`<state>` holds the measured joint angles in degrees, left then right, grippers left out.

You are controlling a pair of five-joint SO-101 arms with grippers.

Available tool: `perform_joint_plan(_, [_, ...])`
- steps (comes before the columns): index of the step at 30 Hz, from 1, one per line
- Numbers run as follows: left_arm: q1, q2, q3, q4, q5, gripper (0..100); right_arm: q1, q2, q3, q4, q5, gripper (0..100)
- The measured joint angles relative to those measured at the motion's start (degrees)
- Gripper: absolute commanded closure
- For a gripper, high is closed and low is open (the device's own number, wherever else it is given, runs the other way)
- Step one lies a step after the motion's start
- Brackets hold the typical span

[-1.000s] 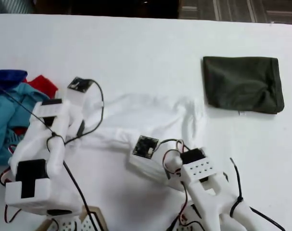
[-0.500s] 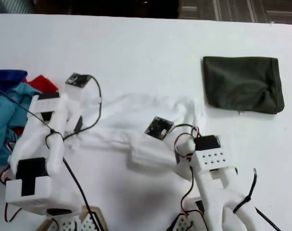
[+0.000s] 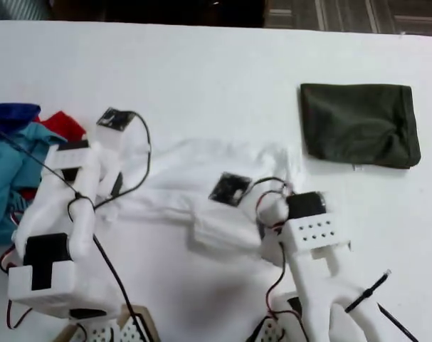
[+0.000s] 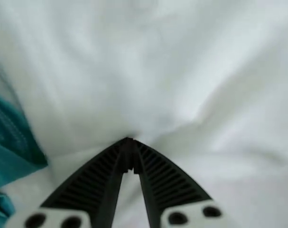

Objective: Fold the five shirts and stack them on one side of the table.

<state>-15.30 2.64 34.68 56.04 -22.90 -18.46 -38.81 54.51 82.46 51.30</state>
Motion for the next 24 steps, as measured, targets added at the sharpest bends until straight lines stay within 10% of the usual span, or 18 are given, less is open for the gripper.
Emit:
perform_joint_plan(15, [-0.26,0.00,1.41,-1.58,-0.09,97,-15.30,16.35,6.59,-19.16,-7.12,76.9])
perform_joint_plan(24, [-0.26,-0.26,3.16,-4.22,-0.09,97,-10.37,27.69,-2.99,-21.54,-7.12,98.3])
